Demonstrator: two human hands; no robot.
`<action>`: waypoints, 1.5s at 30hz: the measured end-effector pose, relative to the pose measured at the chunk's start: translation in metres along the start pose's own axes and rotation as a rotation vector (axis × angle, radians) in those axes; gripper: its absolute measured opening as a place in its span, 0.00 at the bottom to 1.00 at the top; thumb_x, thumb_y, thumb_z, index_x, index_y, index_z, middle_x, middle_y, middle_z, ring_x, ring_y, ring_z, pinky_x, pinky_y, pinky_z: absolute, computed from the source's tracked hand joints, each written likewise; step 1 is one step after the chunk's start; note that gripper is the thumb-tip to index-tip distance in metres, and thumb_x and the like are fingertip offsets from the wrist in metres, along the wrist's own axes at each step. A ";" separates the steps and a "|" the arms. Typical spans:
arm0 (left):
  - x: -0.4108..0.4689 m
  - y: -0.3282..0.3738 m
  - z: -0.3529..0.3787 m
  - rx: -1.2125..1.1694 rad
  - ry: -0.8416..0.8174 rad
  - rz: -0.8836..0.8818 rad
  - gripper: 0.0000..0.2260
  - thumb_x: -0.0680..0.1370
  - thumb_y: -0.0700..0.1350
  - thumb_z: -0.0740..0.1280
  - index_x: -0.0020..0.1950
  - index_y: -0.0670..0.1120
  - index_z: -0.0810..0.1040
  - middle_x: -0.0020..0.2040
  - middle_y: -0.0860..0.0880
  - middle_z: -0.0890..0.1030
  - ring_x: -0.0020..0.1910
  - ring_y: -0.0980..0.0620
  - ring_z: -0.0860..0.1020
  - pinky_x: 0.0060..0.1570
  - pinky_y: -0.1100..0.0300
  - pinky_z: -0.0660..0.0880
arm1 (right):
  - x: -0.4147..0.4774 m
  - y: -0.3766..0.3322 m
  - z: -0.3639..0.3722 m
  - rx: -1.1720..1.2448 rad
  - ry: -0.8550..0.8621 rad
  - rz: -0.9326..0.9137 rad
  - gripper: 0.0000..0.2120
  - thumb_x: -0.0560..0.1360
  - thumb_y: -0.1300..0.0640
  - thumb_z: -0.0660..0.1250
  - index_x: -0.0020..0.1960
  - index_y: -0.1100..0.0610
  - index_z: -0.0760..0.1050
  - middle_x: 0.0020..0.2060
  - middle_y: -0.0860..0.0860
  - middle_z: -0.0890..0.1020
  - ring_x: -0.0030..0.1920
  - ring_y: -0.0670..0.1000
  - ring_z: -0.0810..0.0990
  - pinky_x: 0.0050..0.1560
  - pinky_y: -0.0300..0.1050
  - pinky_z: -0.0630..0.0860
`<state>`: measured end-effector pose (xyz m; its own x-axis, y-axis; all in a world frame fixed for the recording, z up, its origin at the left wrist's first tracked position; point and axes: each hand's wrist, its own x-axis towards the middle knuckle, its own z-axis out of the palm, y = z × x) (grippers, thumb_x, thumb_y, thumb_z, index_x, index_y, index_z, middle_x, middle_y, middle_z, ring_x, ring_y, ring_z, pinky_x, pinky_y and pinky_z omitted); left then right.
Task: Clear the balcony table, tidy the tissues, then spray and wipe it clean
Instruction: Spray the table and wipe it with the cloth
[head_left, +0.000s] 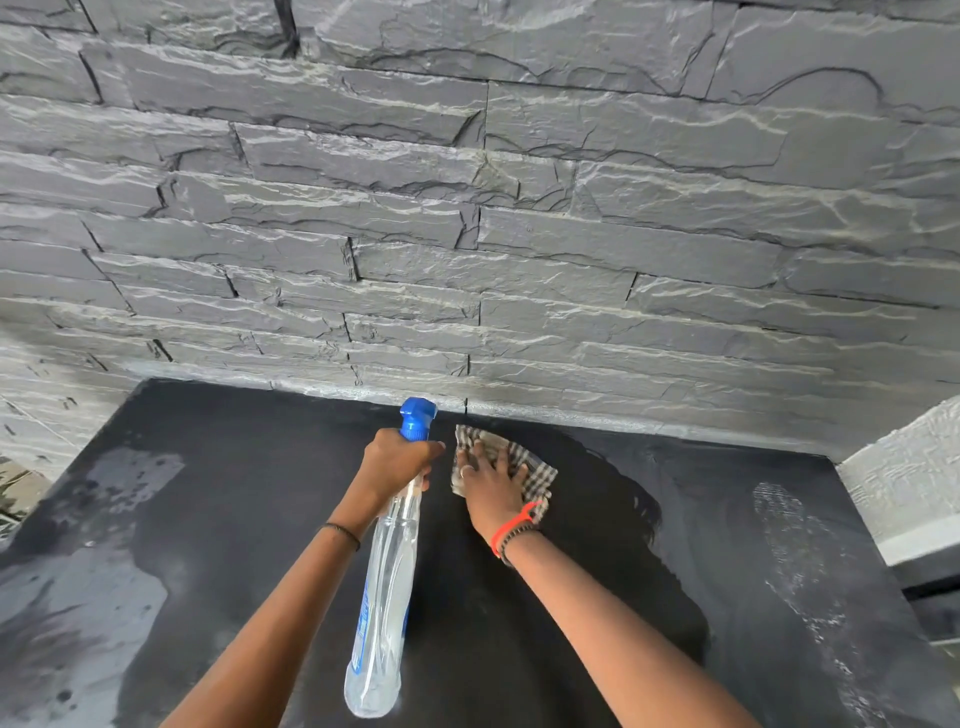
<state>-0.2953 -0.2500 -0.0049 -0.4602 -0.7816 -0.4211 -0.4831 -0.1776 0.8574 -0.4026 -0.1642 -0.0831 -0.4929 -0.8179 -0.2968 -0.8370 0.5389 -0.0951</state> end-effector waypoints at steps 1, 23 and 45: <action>0.000 0.000 -0.001 0.009 -0.003 -0.001 0.10 0.64 0.48 0.70 0.32 0.43 0.73 0.25 0.47 0.74 0.25 0.47 0.73 0.37 0.54 0.73 | 0.010 -0.007 -0.006 0.007 -0.031 0.012 0.28 0.79 0.66 0.52 0.77 0.52 0.52 0.77 0.52 0.48 0.75 0.65 0.45 0.69 0.73 0.49; -0.047 -0.001 0.049 0.099 -0.064 0.031 0.09 0.71 0.42 0.69 0.34 0.42 0.71 0.25 0.47 0.74 0.22 0.52 0.73 0.29 0.63 0.73 | -0.071 0.172 0.005 0.123 0.011 0.356 0.30 0.77 0.66 0.51 0.76 0.47 0.54 0.77 0.49 0.49 0.75 0.60 0.50 0.70 0.64 0.59; -0.105 0.051 0.223 0.211 -0.214 0.048 0.06 0.72 0.41 0.69 0.41 0.39 0.74 0.27 0.48 0.75 0.20 0.54 0.73 0.26 0.64 0.74 | -0.182 0.216 0.030 0.138 0.005 0.308 0.28 0.79 0.66 0.51 0.76 0.48 0.54 0.77 0.48 0.48 0.76 0.59 0.48 0.71 0.65 0.55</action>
<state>-0.4373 -0.0434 0.0171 -0.6221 -0.6384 -0.4533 -0.5905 0.0024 0.8071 -0.4864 0.1071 -0.0776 -0.7189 -0.6133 -0.3273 -0.6086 0.7828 -0.1300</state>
